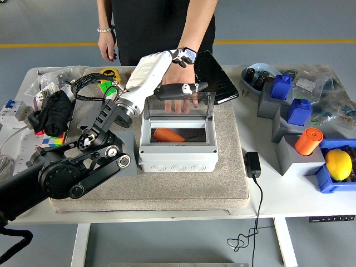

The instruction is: Fetch the battery,place it into the box,close the lid of the box

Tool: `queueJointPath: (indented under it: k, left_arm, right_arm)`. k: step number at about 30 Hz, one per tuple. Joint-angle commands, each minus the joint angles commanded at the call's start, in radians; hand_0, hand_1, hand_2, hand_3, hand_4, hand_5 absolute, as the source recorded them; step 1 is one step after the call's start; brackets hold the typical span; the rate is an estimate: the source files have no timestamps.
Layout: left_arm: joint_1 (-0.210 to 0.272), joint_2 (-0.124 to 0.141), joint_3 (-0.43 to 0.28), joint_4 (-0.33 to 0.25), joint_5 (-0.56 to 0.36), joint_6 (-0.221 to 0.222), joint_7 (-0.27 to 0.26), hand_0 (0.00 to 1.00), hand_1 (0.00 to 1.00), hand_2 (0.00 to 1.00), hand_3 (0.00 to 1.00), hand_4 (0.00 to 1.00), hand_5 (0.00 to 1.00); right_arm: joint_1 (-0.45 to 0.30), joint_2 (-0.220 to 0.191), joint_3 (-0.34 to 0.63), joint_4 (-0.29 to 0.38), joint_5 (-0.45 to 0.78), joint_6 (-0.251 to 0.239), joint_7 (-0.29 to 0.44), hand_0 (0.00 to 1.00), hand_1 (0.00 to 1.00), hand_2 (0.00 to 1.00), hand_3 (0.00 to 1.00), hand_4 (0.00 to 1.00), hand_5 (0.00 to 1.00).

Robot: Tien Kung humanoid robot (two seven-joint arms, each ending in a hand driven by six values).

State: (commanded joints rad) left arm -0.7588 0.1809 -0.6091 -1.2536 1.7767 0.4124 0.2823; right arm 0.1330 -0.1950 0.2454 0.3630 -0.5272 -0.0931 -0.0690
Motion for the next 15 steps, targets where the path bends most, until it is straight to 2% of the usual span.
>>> queueJointPath:
  k: [2, 6, 7, 10, 12, 13, 15]
  left_arm:
    - [-0.001, 0.004, 0.001, -0.002, -0.001, -0.039, 0.027, 0.708, 0.703, 0.656, 0.665, 0.998, 0.802]
    - [-0.002, 0.01, -0.004, -0.01, -0.021, -0.082, 0.036, 0.708, 0.703, 0.656, 0.665, 0.998, 0.802]
    - [-0.002, 0.011, -0.004, -0.012, -0.025, -0.088, 0.037, 0.67, 0.657, 0.62, 0.625, 0.998, 0.782]
    - [-0.002, 0.015, -0.002, -0.022, -0.032, -0.128, 0.053, 0.67, 0.657, 0.62, 0.625, 0.998, 0.782]
    - [-0.002, 0.017, 0.002, -0.021, -0.041, -0.146, 0.045, 0.67, 0.657, 0.62, 0.625, 0.998, 0.782]
    - [-0.003, 0.018, 0.004, -0.02, -0.044, -0.153, 0.045, 0.528, 0.617, 0.589, 0.593, 0.998, 0.77]
    - [-0.002, 0.02, 0.007, -0.019, -0.041, -0.184, 0.062, 0.528, 0.617, 0.589, 0.593, 0.998, 0.77]
  right_arm:
    - [0.0, 0.0, 0.0, 0.0, 0.001, 0.0, 0.0, 0.736, 0.703, 0.704, 0.73, 0.998, 0.618]
    - [0.0, 0.0, 0.002, 0.0, 0.0, 0.0, 0.0, 0.736, 0.703, 0.704, 0.73, 0.998, 0.618]
    - [0.0, 0.0, 0.002, 0.0, 0.0, 0.0, 0.0, 0.736, 0.703, 0.704, 0.73, 0.998, 0.617]
    - [0.0, 0.0, 0.002, 0.0, -0.001, 0.0, 0.0, 0.736, 0.703, 0.704, 0.73, 0.998, 0.617]
    - [0.001, 0.0, 0.004, 0.0, -0.002, 0.0, 0.0, 0.736, 0.703, 0.704, 0.73, 0.998, 0.617]
    - [0.001, 0.0, 0.003, 0.0, -0.002, 0.0, 0.0, 0.736, 0.703, 0.704, 0.729, 0.998, 0.619]
    - [0.001, 0.0, 0.003, 0.0, -0.002, 0.0, 0.0, 0.736, 0.703, 0.704, 0.729, 0.998, 0.619]
